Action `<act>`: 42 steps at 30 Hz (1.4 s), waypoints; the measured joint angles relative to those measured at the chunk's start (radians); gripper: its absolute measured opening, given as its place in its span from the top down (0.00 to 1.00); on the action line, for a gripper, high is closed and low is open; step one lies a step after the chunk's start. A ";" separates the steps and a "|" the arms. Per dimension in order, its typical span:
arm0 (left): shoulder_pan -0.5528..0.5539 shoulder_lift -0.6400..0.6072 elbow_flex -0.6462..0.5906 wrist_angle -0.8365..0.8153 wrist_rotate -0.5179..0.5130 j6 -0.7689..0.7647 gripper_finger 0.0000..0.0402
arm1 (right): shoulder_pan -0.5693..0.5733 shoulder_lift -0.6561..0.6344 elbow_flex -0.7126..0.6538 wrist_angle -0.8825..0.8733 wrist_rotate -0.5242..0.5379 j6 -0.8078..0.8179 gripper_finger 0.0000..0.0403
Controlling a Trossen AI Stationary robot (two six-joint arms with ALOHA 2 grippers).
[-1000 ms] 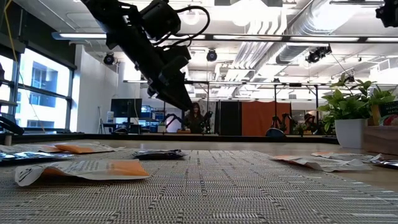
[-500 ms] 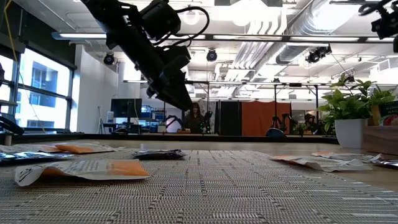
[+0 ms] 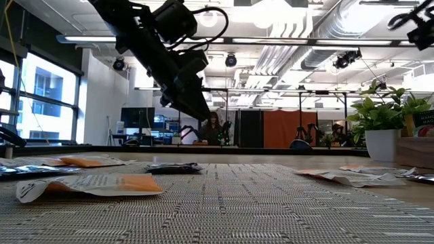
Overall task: Pick & Place Tea
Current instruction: Put the black tea bag into the middle section of the wooden organizer
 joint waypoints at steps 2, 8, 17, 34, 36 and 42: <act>0.000 0.000 0.000 0.000 0.000 0.000 0.60 | -0.005 -0.008 0.028 -0.001 -0.002 -0.049 0.64; 0.000 0.000 0.000 0.001 0.055 0.000 0.60 | -0.015 -0.023 0.129 0.095 0.330 -0.218 0.65; 0.000 0.000 0.000 0.001 0.109 0.000 0.60 | -0.062 -0.020 -0.022 0.669 0.253 -0.558 0.62; 0.000 0.000 0.000 0.000 0.105 0.000 0.60 | -0.116 -0.026 -0.420 1.187 0.178 -1.002 0.61; 0.000 0.000 0.000 0.000 0.104 0.000 0.60 | -0.144 -0.026 -0.434 1.207 0.166 -1.078 0.61; 0.000 0.000 0.000 0.000 0.102 0.000 0.60 | -0.237 -0.023 -0.436 1.206 0.115 -1.277 0.63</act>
